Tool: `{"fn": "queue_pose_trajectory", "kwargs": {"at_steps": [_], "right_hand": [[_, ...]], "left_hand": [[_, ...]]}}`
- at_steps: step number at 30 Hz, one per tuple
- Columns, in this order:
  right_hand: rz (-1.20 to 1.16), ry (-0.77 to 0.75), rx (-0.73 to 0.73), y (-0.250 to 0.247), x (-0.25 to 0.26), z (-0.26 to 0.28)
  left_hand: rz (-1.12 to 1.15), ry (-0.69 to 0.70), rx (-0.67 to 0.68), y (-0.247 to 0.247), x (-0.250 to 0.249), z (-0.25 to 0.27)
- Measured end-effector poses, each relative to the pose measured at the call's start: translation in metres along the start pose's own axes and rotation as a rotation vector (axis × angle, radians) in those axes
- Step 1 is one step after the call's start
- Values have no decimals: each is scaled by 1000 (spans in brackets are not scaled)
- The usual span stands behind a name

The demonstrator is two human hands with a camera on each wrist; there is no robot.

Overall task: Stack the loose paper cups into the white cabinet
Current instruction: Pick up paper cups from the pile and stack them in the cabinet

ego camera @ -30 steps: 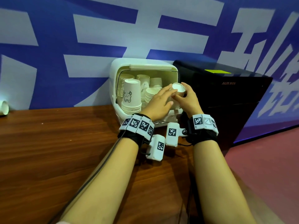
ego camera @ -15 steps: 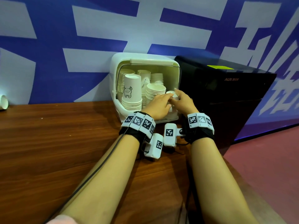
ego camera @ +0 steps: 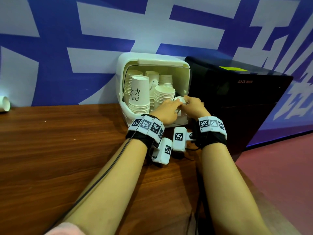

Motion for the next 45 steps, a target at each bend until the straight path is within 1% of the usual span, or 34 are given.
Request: {"fn": "queue_pose_trajectory", "kwargs": {"at_steps": [3,5,9,11,14,17,21,24,27,32,39,42,45], "right_hand": [[-44,-26,-13,-7,6,6],[-73,-62,-57,-17,13,11],[-144,-79,-158,-34,28,20],[-221,-119,-206,-40,38,24],[-275,-202,-229,-43,58,30],[-278,-259,-222,-40,75,33],[-323,-318,-174,-33,90,39],[-363,-359,-131,-27,101,45],[-359,-382,-96,-19,113,49],[-360,-489,-25,-1,147,71],[-338,-634,133,55,213,116],[-355,-647,198,80,247,130],[-376,-669,225,104,278,138]], "left_hand": [[26,63,-44,-8,-6,4],[30,79,-86,-17,-8,6],[92,69,-182,-41,-6,11],[145,79,-236,-56,-6,15],[205,73,-312,-77,-4,24],[262,55,-354,-91,1,32],[275,35,-352,-98,8,39],[300,46,-359,-102,12,50],[270,43,-385,-112,19,71],[239,0,-405,-134,44,115],[138,-121,-305,-164,93,190],[56,-185,-273,-183,115,225],[-26,-285,-199,-200,144,261]]}}
Point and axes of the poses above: each hand's wrist, its own z-axis away from the middle knuckle, its own y-axis out of the palm, x = y × z, the point moved 7 cm from there along -z, towards the middle knuckle, and after that the axes turned 1 degree about x, right-handed, at the moved point
